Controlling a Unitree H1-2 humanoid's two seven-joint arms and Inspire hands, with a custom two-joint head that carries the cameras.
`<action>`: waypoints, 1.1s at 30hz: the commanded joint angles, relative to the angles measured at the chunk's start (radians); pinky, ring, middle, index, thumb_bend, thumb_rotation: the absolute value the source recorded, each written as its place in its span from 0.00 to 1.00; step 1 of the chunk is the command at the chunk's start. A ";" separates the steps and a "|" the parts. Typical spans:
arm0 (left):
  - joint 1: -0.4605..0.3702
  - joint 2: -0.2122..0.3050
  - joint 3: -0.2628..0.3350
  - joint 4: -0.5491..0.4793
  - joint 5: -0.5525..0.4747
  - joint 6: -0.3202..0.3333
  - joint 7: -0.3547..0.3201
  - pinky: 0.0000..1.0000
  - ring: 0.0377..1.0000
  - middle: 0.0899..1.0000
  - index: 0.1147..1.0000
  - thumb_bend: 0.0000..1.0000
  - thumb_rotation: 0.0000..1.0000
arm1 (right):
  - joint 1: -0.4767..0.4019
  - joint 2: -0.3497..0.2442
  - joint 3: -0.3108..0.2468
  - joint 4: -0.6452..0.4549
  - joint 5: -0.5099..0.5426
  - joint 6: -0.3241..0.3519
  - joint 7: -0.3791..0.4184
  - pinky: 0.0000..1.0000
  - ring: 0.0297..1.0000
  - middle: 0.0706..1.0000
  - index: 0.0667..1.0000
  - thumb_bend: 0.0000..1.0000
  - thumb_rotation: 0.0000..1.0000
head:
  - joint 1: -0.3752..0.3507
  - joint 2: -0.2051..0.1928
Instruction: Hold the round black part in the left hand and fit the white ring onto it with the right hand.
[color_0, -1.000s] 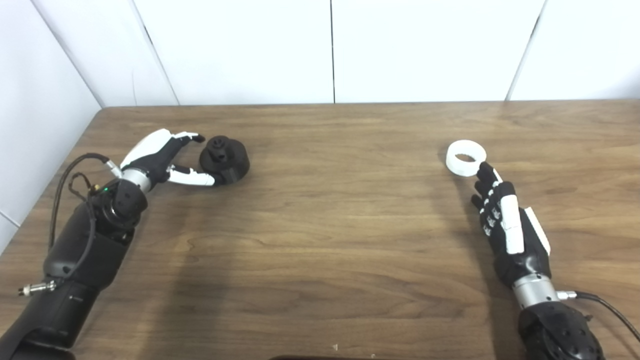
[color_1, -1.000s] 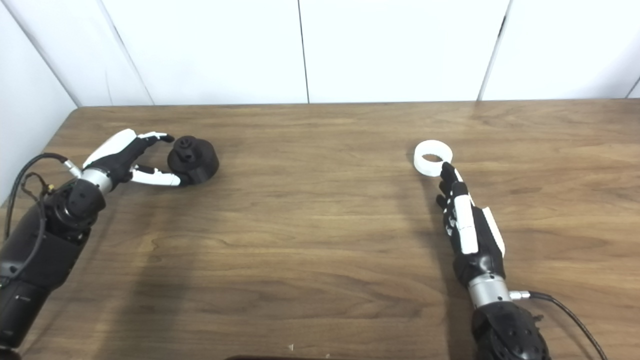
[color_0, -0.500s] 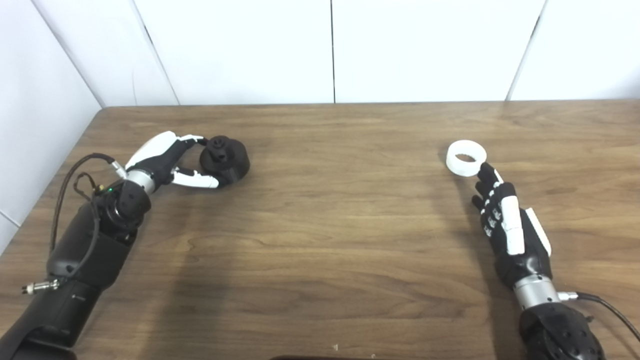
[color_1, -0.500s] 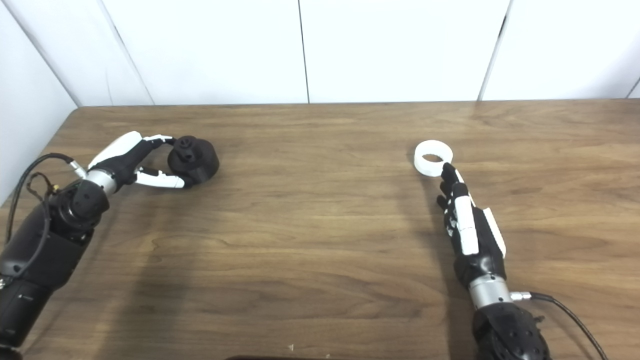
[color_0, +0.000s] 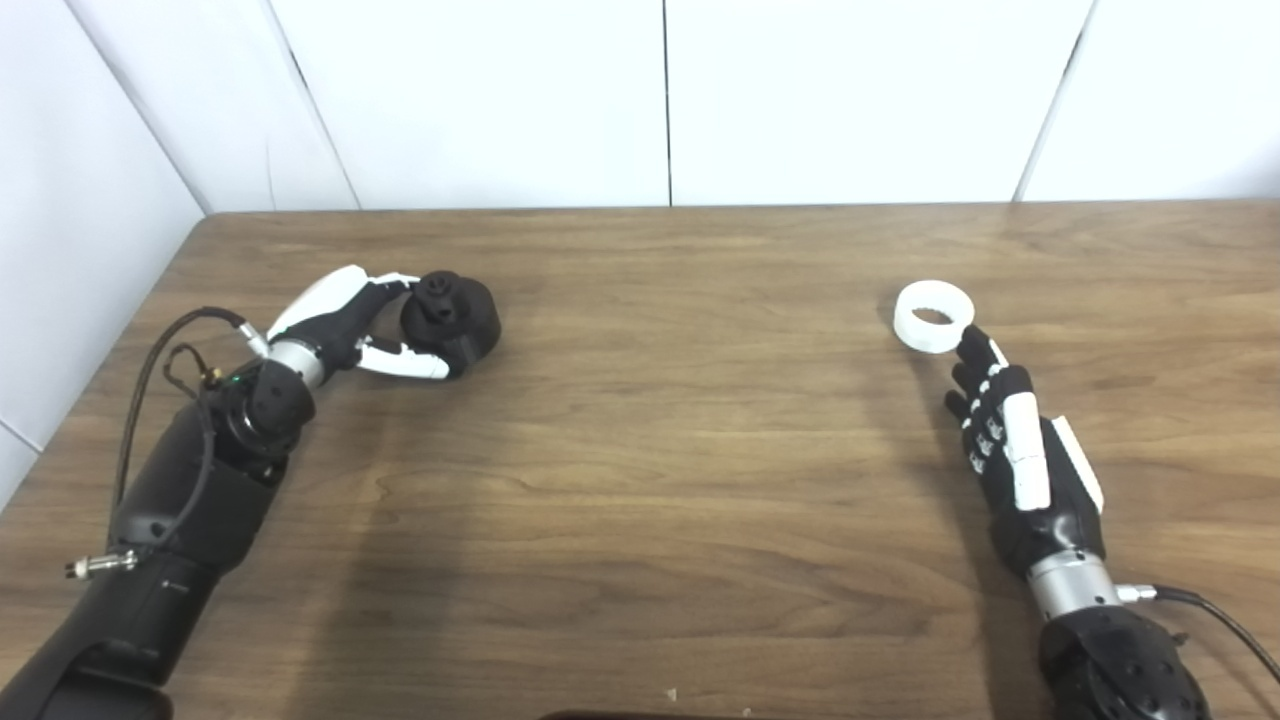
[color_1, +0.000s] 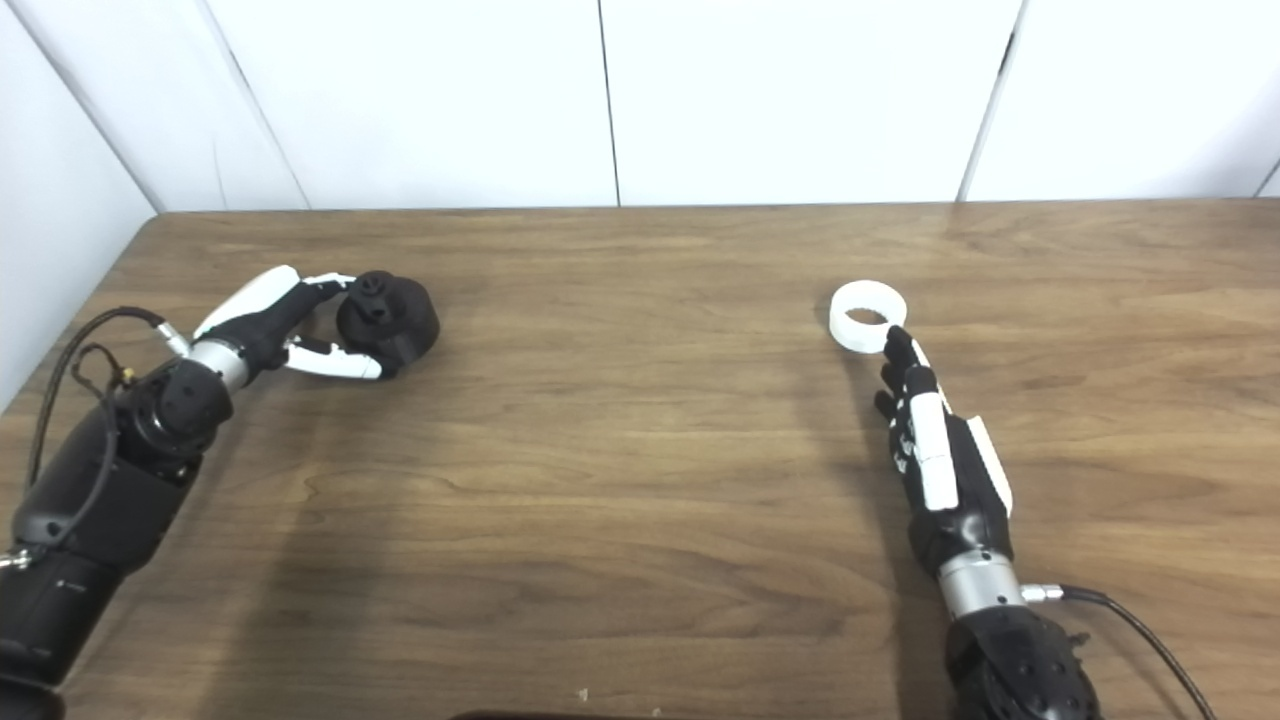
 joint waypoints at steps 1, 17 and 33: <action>-0.060 0.026 0.010 -0.007 0.005 -0.028 0.026 0.94 1.00 0.96 0.83 0.89 0.41 | 0.002 0.003 0.000 -0.035 -0.002 -0.030 -0.004 1.00 1.00 0.99 0.97 0.64 1.00 | 0.000 0.001; -0.059 0.017 0.012 -0.011 0.014 -0.036 0.052 0.91 0.99 0.93 0.75 0.82 0.35 | 0.005 -0.002 0.004 -0.041 -0.006 -0.022 0.002 1.00 1.00 0.99 0.97 0.64 1.00 | 0.000 0.004; -0.045 0.013 0.020 -0.025 0.005 -0.041 0.072 0.91 0.99 0.92 0.64 0.73 0.31 | 0.003 -0.004 0.002 -0.035 -0.008 -0.016 0.005 1.00 1.00 0.99 0.98 0.65 1.00 | 0.000 0.005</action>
